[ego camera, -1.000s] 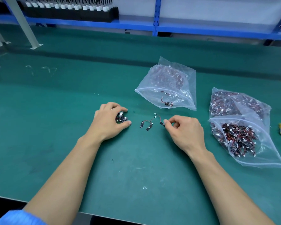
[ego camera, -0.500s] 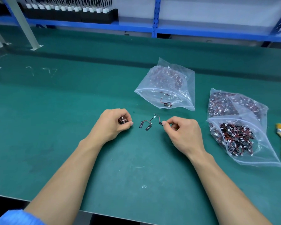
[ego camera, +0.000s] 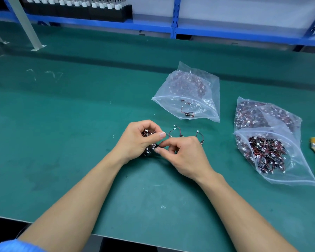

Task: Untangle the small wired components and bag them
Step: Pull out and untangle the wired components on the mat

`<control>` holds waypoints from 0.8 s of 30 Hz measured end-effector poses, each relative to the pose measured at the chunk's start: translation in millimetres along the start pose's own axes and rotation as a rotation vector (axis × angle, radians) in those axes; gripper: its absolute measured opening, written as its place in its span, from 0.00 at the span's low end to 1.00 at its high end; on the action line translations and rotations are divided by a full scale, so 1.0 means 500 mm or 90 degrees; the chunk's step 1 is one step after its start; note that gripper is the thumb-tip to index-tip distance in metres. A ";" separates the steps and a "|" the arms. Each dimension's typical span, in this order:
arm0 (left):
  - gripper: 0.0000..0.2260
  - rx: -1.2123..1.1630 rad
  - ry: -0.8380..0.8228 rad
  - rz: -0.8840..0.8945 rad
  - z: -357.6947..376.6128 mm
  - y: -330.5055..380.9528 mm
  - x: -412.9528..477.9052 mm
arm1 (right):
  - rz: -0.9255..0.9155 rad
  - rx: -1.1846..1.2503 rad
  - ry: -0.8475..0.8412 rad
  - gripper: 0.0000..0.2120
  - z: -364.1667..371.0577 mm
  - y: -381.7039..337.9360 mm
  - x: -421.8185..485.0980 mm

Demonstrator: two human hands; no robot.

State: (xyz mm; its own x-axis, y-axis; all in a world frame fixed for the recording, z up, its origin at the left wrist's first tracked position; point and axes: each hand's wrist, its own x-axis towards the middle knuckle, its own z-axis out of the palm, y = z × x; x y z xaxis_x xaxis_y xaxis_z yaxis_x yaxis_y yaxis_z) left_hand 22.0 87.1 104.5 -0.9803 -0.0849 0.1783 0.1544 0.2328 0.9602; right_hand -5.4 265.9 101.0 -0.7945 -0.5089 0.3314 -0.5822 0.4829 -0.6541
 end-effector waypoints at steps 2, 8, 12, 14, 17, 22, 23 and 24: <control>0.08 0.003 0.007 0.001 -0.004 0.001 0.000 | -0.005 0.013 -0.012 0.05 0.000 0.001 -0.001; 0.11 0.007 0.080 -0.016 -0.030 0.001 0.007 | 0.025 0.043 -0.054 0.07 -0.012 0.011 -0.009; 0.10 0.029 0.132 -0.023 -0.048 -0.007 0.012 | 0.058 0.018 -0.066 0.10 -0.018 0.014 -0.017; 0.09 0.090 0.159 -0.012 -0.055 -0.014 0.012 | 0.070 -0.010 -0.058 0.11 -0.021 0.015 -0.021; 0.08 0.199 0.171 -0.005 -0.063 -0.026 0.011 | 0.068 -0.032 -0.052 0.12 -0.022 0.010 -0.028; 0.07 0.326 0.126 -0.021 -0.065 -0.037 0.010 | 0.063 -0.039 -0.062 0.14 -0.026 0.008 -0.032; 0.07 0.341 0.122 -0.019 -0.065 -0.037 0.010 | 0.073 -0.033 -0.054 0.14 -0.029 0.013 -0.033; 0.08 0.355 0.119 -0.017 -0.065 -0.037 0.010 | 0.087 -0.028 -0.043 0.14 -0.033 0.018 -0.033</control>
State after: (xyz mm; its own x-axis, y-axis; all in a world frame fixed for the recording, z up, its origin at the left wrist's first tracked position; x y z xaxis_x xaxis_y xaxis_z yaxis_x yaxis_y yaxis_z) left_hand 18.1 50.9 94.7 -0.9367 -0.2556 0.2393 -0.0080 0.6988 0.7152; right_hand -0.4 290.4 100.8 -0.8541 -0.4823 0.1947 -0.4782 0.5809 -0.6587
